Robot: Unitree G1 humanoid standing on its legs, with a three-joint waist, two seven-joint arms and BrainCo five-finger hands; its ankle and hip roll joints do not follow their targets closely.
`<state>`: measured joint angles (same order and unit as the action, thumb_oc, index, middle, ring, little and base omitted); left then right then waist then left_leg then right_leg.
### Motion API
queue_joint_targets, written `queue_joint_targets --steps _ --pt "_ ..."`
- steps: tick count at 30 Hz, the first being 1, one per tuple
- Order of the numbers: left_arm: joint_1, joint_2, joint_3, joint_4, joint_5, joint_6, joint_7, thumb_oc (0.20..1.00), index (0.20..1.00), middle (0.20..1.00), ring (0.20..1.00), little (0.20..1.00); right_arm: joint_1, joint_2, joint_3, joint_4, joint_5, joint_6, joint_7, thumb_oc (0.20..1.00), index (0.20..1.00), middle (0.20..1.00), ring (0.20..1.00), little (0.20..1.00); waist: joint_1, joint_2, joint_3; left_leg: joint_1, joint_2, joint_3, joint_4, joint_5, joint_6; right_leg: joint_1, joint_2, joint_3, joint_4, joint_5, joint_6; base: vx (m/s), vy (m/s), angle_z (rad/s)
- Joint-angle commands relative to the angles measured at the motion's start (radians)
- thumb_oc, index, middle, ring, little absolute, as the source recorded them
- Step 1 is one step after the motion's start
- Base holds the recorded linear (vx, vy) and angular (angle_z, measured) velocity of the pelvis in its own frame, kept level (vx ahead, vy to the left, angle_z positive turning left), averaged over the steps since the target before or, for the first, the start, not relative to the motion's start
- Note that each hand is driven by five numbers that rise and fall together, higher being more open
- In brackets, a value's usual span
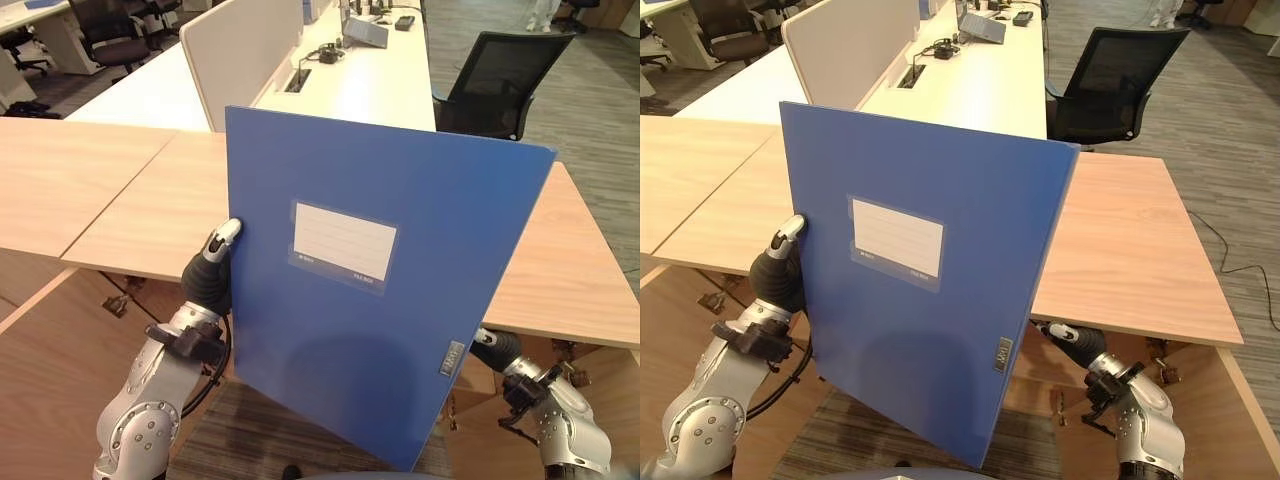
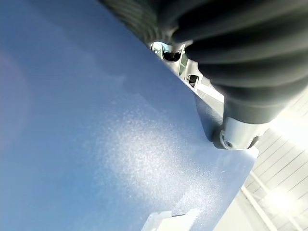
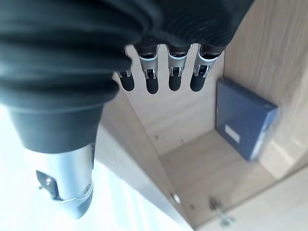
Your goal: Put the empty folder in the office cabinet
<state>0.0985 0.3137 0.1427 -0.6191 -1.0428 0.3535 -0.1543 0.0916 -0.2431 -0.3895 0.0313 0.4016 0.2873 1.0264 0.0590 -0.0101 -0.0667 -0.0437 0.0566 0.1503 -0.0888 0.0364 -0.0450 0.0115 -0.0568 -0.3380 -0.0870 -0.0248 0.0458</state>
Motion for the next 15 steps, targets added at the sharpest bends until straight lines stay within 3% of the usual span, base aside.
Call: queue_joint_targets --steps 1,4,8,9,10,12,15 --pt "-0.032 0.003 0.071 0.033 -0.03 -0.018 -0.048 0.2 0.2 0.2 0.2 0.2 -0.008 -0.085 0.03 -0.087 -0.042 -0.014 0.142 1.0 1.0 1.0 1.0 1.0 -0.011 -0.029 -0.053 0.044 -0.039 -0.057 0.002 -0.102 0.049 -0.031 0.017 0.05 0.0 -0.025 0.012 0.0 0.0 0.0" --pt "-0.04 0.019 0.077 0.044 -0.043 -0.012 -0.042 0.2 0.2 0.2 0.2 0.2 0.014 -0.142 0.08 -0.12 -0.063 -0.003 0.167 1.0 1.0 1.0 1.0 1.0 -0.016 -0.028 -0.051 0.048 -0.037 -0.054 0.002 -0.105 0.047 -0.027 0.017 0.05 0.0 -0.03 0.013 0.0 0.0 0.0" --pt "-0.088 0.078 0.042 0.07 -0.093 -0.022 0.006 0.2 0.2 0.2 0.2 0.2 0.059 -0.354 0.28 -0.19 -0.143 0.021 0.236 1.0 1.0 1.0 1.0 1.0 -0.012 -0.036 -0.041 0.051 -0.033 -0.047 0.002 -0.103 0.046 -0.028 0.019 0.048 0.0 -0.033 0.011 -0.01 -0.02 -0.02" --pt "-0.088 0.076 0.044 0.071 -0.096 -0.024 0.009 0.2 0.2 0.2 0.2 0.2 0.06 -0.357 0.284 -0.195 -0.146 0.023 0.236 1.0 1.0 1.0 1.0 1.0 -0.014 -0.033 -0.042 0.052 -0.033 -0.045 0.002 -0.103 0.046 -0.027 0.019 0.048 0.0 -0.033 0.011 0.0 0.0 0.0" --pt "-0.111 0.095 0.021 0.079 -0.11 -0.032 0.031 0.2 0.2 0.2 0.2 0.2 0.068 -0.438 0.368 -0.209 -0.19 0.035 0.25 1.0 1.0 1.0 1.0 1.0 -0.01 -0.036 -0.04 0.052 -0.033 -0.044 0.002 -0.099 0.045 -0.028 0.019 0.046 0.0 -0.03 0.009 0.0 0.0 0.0" --pt "-0.138 0.1 -0.01 0.085 -0.123 -0.043 0.057 0.2 0.2 0.2 0.2 0.2 0.051 -0.504 0.473 -0.21 -0.253 0.055 0.248 1.0 1.0 1.0 1.0 1.0 -0.004 -0.036 -0.04 0.055 -0.033 -0.042 0.002 -0.101 0.045 -0.026 0.02 0.043 0.0 -0.031 0.009 0.0 0.0 0.0" --pt "-0.156 0.094 -0.029 0.083 -0.132 -0.048 0.077 0.2 0.2 0.2 0.2 0.2 0.006 -0.543 0.587 -0.207 -0.32 0.08 0.245 1.0 1.0 1.0 1.0 1.0 0.002 -0.035 -0.036 0.057 -0.032 -0.041 0.002 -0.1 0.045 -0.025 0.019 0.044 0.0 -0.028 0.009 0.0 0.0 0.0"
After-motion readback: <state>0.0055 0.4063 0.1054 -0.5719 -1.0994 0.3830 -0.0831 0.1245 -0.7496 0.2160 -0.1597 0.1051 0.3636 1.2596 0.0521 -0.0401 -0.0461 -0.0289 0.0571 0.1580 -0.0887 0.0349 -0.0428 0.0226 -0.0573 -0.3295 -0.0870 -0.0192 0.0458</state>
